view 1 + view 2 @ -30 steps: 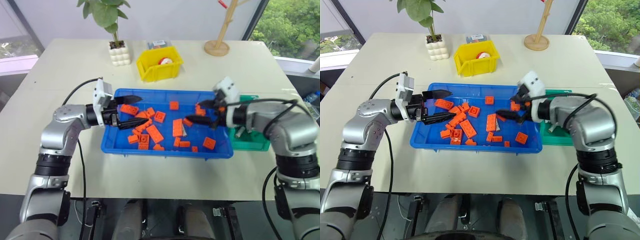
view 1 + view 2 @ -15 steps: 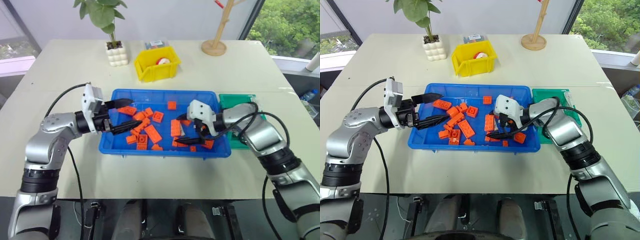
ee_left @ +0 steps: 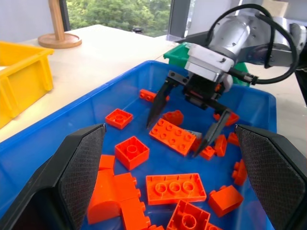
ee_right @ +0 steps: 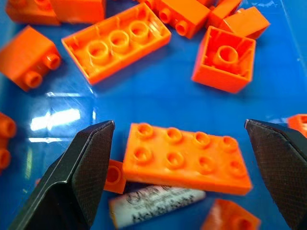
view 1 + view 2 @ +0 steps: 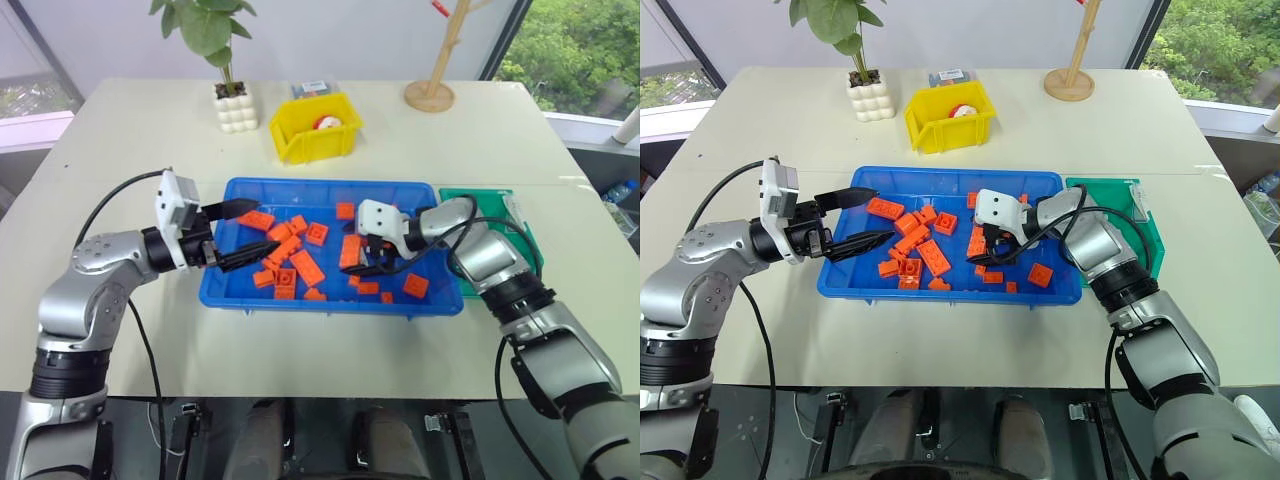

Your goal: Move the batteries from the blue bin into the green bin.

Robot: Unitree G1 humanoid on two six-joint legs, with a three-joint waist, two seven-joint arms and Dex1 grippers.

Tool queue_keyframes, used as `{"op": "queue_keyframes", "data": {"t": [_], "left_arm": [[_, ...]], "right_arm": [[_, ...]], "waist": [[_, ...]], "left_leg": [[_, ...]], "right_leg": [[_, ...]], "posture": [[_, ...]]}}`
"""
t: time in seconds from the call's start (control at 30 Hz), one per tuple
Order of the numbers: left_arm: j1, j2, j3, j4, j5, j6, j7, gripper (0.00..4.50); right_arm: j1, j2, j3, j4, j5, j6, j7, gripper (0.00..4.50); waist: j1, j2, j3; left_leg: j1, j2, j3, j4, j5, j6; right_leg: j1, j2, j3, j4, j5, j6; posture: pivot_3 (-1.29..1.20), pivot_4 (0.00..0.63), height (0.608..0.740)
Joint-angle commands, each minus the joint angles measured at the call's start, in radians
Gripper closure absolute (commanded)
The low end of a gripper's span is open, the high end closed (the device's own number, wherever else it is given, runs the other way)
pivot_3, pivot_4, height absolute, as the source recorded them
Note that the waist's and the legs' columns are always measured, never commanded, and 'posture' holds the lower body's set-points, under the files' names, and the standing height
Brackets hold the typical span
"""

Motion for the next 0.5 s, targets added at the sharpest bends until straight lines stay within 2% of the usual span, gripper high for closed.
{"op": "queue_keyframes", "data": {"t": [0.03,0.13,0.4,0.5], "left_arm": [[0.003,0.01,0.024,-0.037,-0.02,0.0,0.009,0.0],[-0.001,0.006,0.018,-0.034,-0.019,0.0,0.011,0.0],[-0.021,0.002,-0.003,-0.015,0.005,-0.019,0.005,0.0],[-0.018,0.001,-0.001,-0.015,0.004,-0.021,0.007,0.0]], "right_arm": [[-0.007,-0.029,0.011,0.008,-0.064,-0.06,0.014,0.04],[-0.008,-0.03,0.021,0.029,-0.117,-0.108,-0.006,0.04],[0.001,0.03,-0.009,0.044,-0.11,-0.011,-0.025,0.04],[0.006,0.048,-0.029,0.032,-0.085,0.039,-0.018,0.78]], "waist": [[0.001,0.0,0.0],[0.001,0.0,0.0],[-0.004,0.0,0.0],[-0.008,0.0,0.0]], "left_leg": [[0.0,0.0,0.0,0.0,0.0,0.0],[0.0,0.0,0.0,0.0,0.0,0.0],[0.0,0.0,0.0,0.0,0.0,0.0],[0.0,0.0,0.0,0.0,0.0,0.0]], "right_leg": [[0.0,0.0,0.0,0.0,0.0,0.0],[0.0,0.0,0.0,0.0,0.0,0.0],[0.0,0.0,0.0,0.0,0.0,0.0],[0.0,0.0,0.0,0.0,0.0,0.0]], "posture": [[0.0,0.15,0.739],[0.0,0.15,0.739],[0.0,0.15,0.739],[0.0,0.15,0.739]]}}
